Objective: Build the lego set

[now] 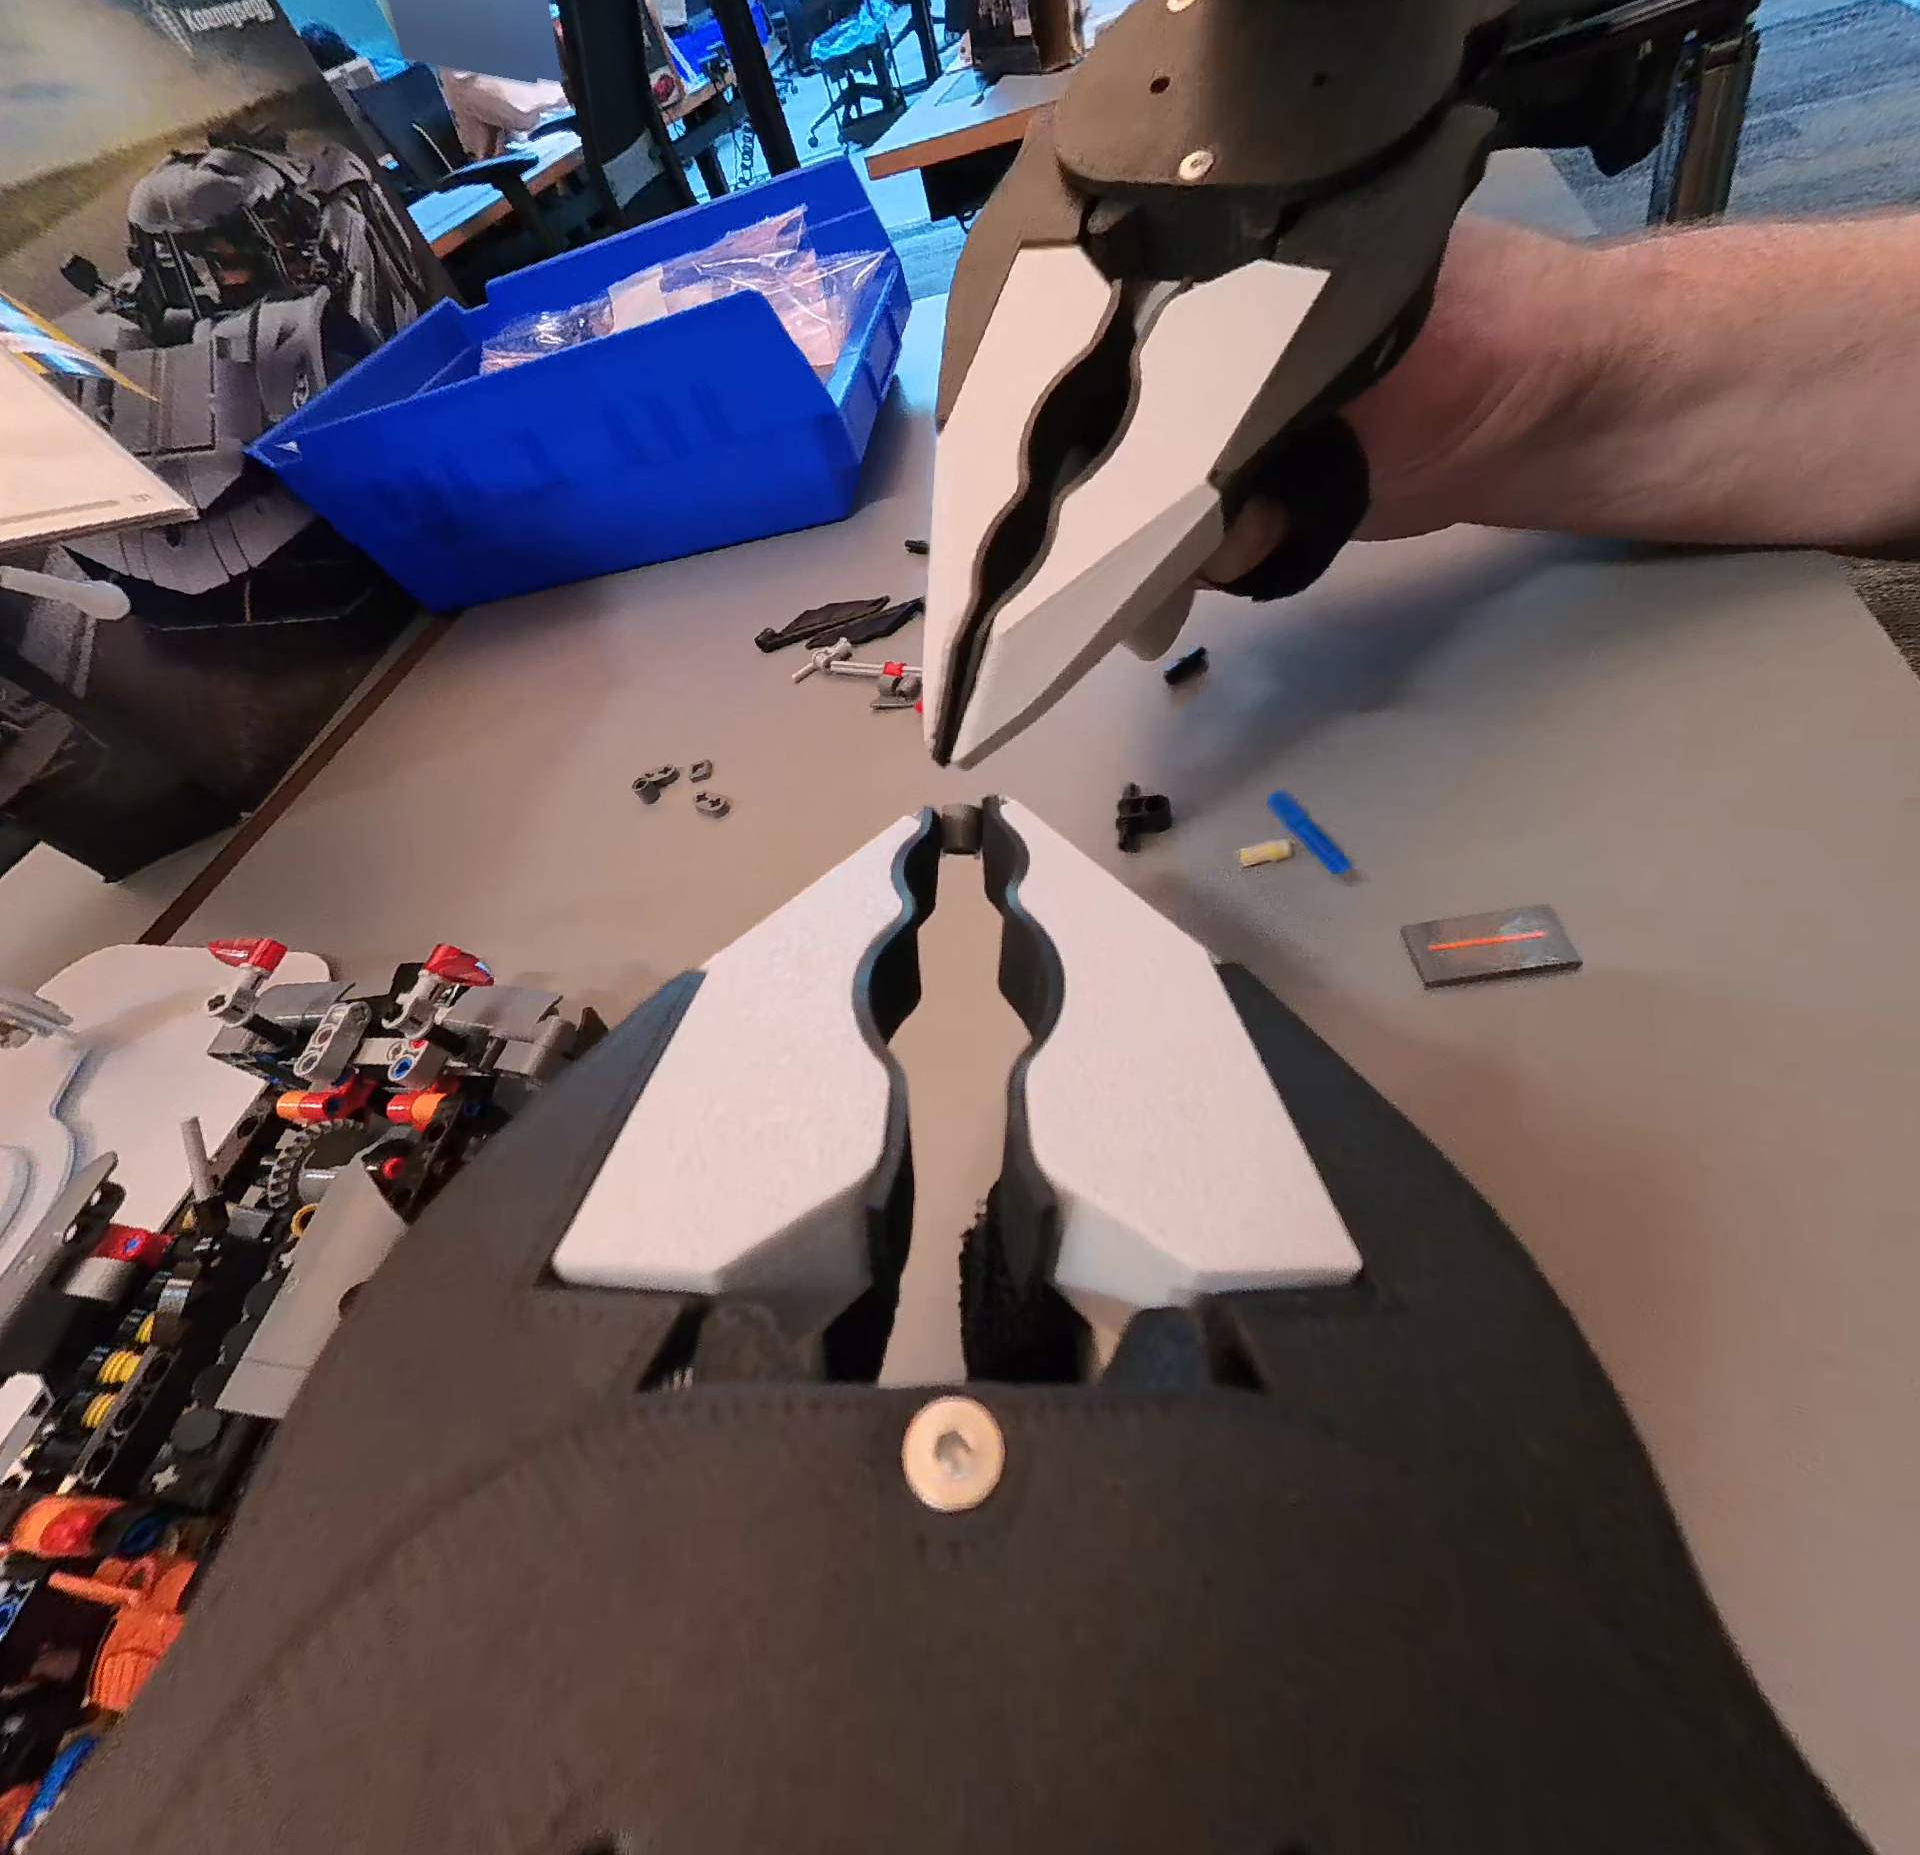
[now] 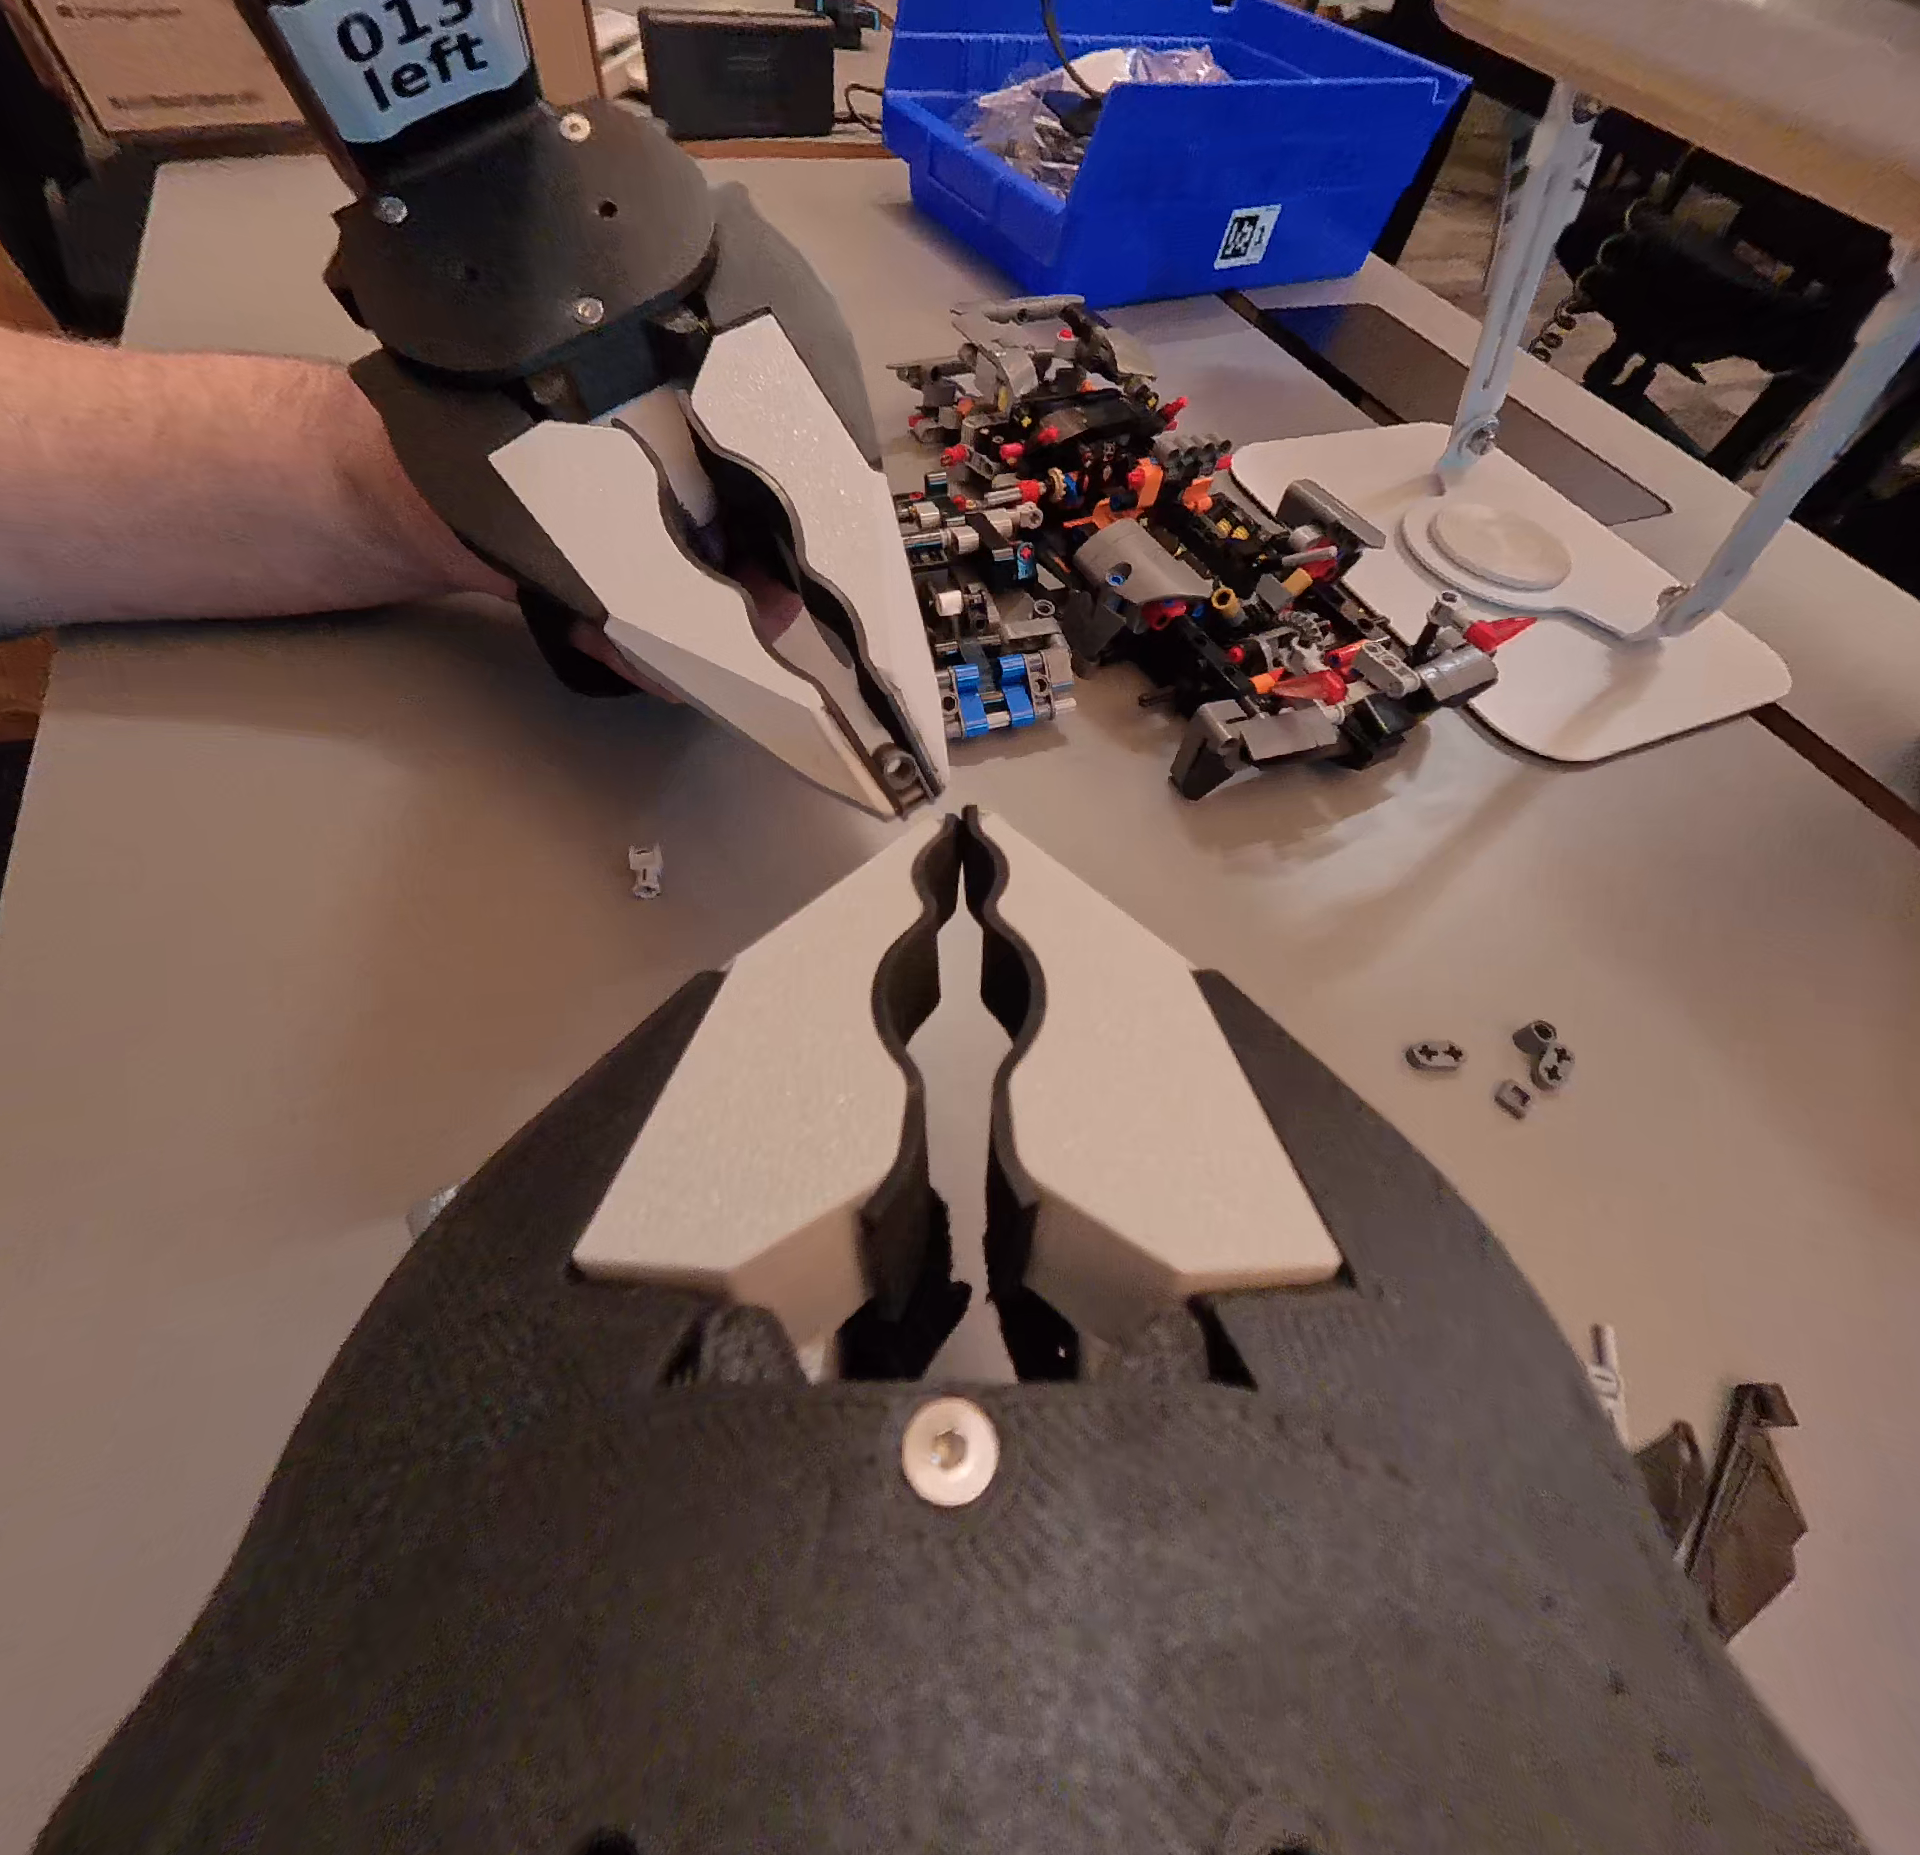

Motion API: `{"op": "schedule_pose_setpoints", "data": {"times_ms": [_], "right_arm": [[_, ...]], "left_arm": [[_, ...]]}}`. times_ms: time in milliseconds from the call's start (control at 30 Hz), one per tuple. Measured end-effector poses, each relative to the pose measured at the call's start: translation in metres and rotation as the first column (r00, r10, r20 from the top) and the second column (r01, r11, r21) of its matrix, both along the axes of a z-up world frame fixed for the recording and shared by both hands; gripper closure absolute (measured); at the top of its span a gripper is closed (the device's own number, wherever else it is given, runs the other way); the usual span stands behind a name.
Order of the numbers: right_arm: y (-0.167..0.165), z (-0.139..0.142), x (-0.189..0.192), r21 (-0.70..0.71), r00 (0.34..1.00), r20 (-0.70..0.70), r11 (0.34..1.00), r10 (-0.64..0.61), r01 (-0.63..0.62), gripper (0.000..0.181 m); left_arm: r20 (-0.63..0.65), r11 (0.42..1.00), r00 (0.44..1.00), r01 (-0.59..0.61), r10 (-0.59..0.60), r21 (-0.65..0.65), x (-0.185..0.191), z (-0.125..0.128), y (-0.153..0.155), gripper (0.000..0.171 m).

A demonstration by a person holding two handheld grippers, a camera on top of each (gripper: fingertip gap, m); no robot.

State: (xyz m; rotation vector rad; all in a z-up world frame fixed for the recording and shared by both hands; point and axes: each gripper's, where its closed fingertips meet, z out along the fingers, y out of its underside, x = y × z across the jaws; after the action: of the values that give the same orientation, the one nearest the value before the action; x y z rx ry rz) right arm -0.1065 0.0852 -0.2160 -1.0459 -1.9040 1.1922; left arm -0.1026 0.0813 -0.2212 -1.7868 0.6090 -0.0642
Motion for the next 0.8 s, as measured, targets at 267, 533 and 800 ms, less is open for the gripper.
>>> {"op": "schedule_pose_setpoints", "data": {"times_ms": [267,533,800], "right_arm": [[0.02,0.023,0.002,-0.143,0.995,-0.078,0.988,-0.068,0.056,0.181],[0.032,0.038,0.026,-0.292,0.998,-0.056,0.956,-0.024,0.007,0.177],[0.035,-0.01,0.071,-0.134,0.99,0.13,0.988,-0.054,0.072,0.168]], "left_arm": [[-0.015,1.0,1.0,-0.022,0.022,-0.018,-0.006,-0.006,0.0,0.166],[-0.024,0.999,0.999,-0.034,0.033,-0.038,-0.008,-0.012,0.0,0.166],[-0.042,0.998,0.999,-0.029,0.027,-0.058,-0.003,-0.016,0.001,0.166]]}}
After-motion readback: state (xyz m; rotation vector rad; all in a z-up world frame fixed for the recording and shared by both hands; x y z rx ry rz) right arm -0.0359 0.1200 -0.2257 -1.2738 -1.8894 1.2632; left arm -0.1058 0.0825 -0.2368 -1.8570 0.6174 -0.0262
